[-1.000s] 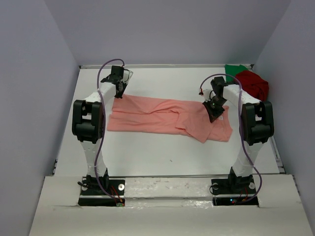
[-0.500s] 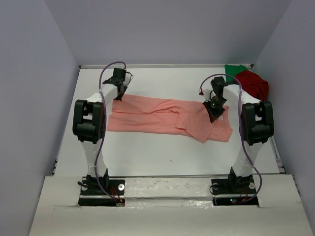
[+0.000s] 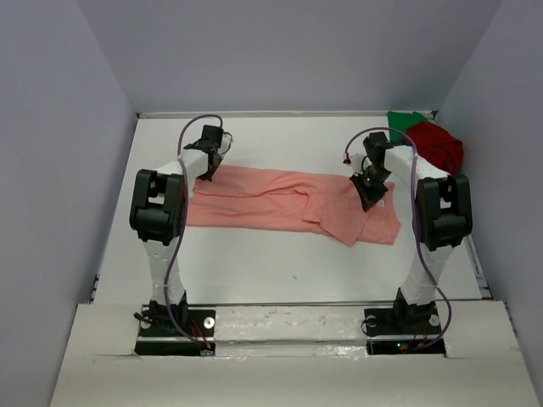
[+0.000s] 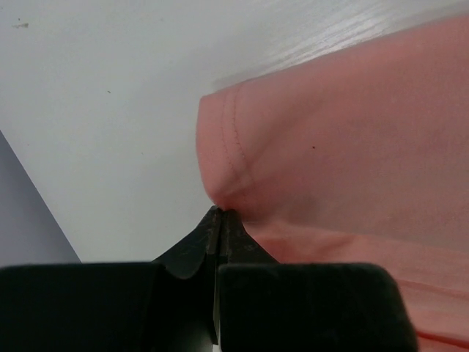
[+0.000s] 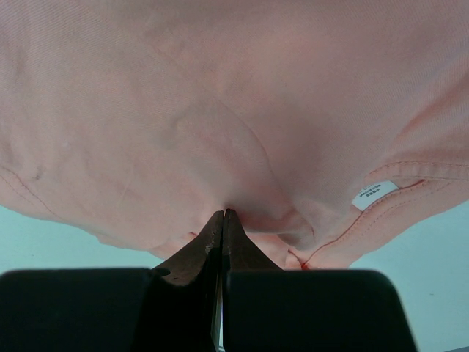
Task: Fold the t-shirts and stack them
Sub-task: Fold the other side of the tshirt into a rectangle, then rotate the tshirt 90 degrees
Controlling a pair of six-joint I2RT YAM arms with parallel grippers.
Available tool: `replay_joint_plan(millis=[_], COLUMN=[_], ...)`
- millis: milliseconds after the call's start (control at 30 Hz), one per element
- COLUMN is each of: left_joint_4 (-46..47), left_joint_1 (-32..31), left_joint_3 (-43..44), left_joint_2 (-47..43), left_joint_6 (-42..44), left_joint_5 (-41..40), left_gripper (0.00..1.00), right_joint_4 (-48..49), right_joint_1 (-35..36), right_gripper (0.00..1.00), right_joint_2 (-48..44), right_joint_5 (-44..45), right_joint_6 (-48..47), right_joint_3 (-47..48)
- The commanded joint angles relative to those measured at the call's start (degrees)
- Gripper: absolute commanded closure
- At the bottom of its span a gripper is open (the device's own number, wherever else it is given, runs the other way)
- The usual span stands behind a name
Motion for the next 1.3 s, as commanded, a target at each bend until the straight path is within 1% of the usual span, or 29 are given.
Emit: replay_joint_plan(millis=[0, 100, 167, 200, 267, 300, 333, 533, 633, 700, 733, 767, 833, 867, 900, 933, 967, 1000, 1033, 1067, 1200, 1267], left_joint_4=[1.26, 1.61, 1.87, 1.96, 2.31, 2.57, 3.18, 4.69, 4.6, 4.25, 3.46, 3.02, 0.13, -0.58, -1.63, -3.21, -3.66, -4.27, -5.5, -6.73, -5.96, -5.08], left_joint_1=[-0.95, -1.3, -1.3, -1.3, -1.39, -1.39, -1.39, -1.31, -1.39, -1.39, -1.31, -1.39, -1.39, -1.22, -1.13, -1.13, -1.13, -1.04, -1.13, -1.13, -1.13, -1.13], left_joint_3=[-0.98, -1.07, -1.33, -1.59, -1.85, -2.12, -2.64, -3.79, -3.27, -2.82, -2.04, -1.6, -0.37, -0.27, -0.1, -0.27, -0.53, -0.71, -0.71, -0.97, -3.61, -4.75], left_joint_2=[0.43, 1.04, 1.22, 1.22, 0.87, 0.61, -0.01, -4.66, -9.48, -11.51, -12.57, -15.1, -17.67, -19.16, -21.26, -22.67, -22.69, -22.69, -22.25, -21.12, -18.92, -17.34], left_joint_6=[0.61, 0.78, 0.78, 0.96, 1.05, 1.22, 1.66, 3.51, 4.65, 5.52, 5.62, 5.62, 5.44, 4.83, 4.57, 4.04, 3.17, 1.94, 1.93, 0.71, -0.01, -0.01], left_joint_5=[-2.9, -4.3, -5.09, -5.44, -7.1, -7.99, -8.95, -15.98, -18.98, -20.56, -20.65, -19.09, -13.48, -10.66, -4.19, -1.08, 1.21, 4.8, 6.92, 10.77, 17.47, 18.02], left_gripper=[0.89, 0.89, 0.83, 0.76, 0.73, 0.69, 0.61, 0.55, 0.51, 0.51, 0.51, 0.51, 0.51, 0.53, 0.6, 0.82, 0.97, 1.0, 1.0, 1.0, 1.0, 1.0], right_joint_4=[0.31, 0.31, 0.31, 0.31, 0.39, 0.39, 0.39, 0.22, 0.04, 0.13, 0.22, 0.39, 1.96, 2.58, 3.37, 3.73, 4.08, 4.61, 4.87, 4.96, 5.66, 5.93], right_joint_1=[-0.35, -0.35, -0.35, -0.35, -0.35, -0.35, -0.35, -0.35, -0.35, -0.35, -0.35, -0.35, -0.35, -0.35, -0.35, -0.35, -0.35, -0.35, -0.35, -0.35, -0.35, -0.35], right_gripper=[1.0, 1.0, 1.0, 1.0, 1.0, 1.0, 1.0, 1.0, 1.0, 1.0, 1.0, 1.0, 1.0, 1.0, 1.0, 1.0, 1.0, 1.0, 1.0, 1.0, 1.0, 1.0], right_joint_2=[-0.74, -0.66, -0.83, -1.01, -1.53, -1.71, -1.97, -3.47, -4.87, -5.49, -6.19, -6.63, -8.55, -9.26, -9.88, -10.93, -11.37, -11.64, -11.82, -11.64, -9.28, -8.05], right_joint_5=[0.66, 1.02, 0.93, 0.84, 0.84, 0.75, 1.01, 1.19, 0.75, 0.75, 1.19, 1.71, 3.64, 4.7, 5.4, 5.41, 5.32, 4.45, 3.92, 2.7, 1.11, 0.58], right_joint_6=[0.38, 0.29, 0.38, 0.38, 0.29, 0.2, 0.29, 0.38, 0.11, 0.03, 0.03, 0.11, 0.99, 1.43, 1.52, 1.69, 2.04, 2.31, 2.57, 2.66, 2.93, 2.75], right_joint_3=[0.56, 0.47, 0.38, 0.38, 0.21, 0.21, 0.29, 1.17, 1.26, 1.17, 1.09, 0.91, -0.05, -0.06, -1.01, -1.37, -1.9, -2.68, -3.04, -3.65, -4.8, -5.33])
